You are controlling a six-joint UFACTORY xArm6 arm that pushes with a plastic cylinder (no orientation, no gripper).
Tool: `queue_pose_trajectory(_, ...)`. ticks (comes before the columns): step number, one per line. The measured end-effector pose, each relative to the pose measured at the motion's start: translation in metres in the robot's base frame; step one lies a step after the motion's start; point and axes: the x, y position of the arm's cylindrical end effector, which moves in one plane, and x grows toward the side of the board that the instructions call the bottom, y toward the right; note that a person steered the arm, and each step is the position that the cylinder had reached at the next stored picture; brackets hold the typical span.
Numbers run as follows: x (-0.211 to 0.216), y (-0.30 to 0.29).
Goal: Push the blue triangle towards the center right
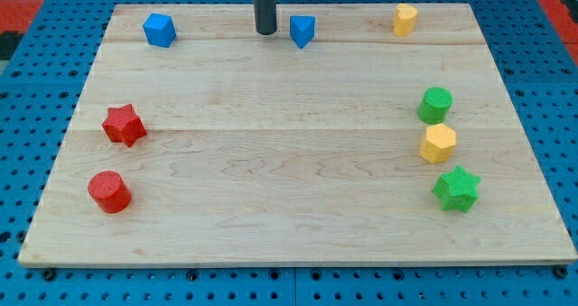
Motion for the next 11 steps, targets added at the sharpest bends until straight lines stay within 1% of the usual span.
queue_pose_trajectory(1, -0.015, 0.031)
queue_pose_trajectory(2, 0.000, 0.072)
queue_pose_trajectory(3, 0.043, 0.086)
queue_pose_trajectory(4, 0.047, 0.141)
queue_pose_trajectory(6, 0.025, 0.156)
queue_pose_trajectory(7, -0.002, 0.182)
queue_pose_trajectory(8, -0.001, 0.208)
queue_pose_trajectory(9, 0.022, 0.244)
queue_pose_trajectory(10, 0.057, 0.247)
queue_pose_trajectory(11, 0.064, 0.261)
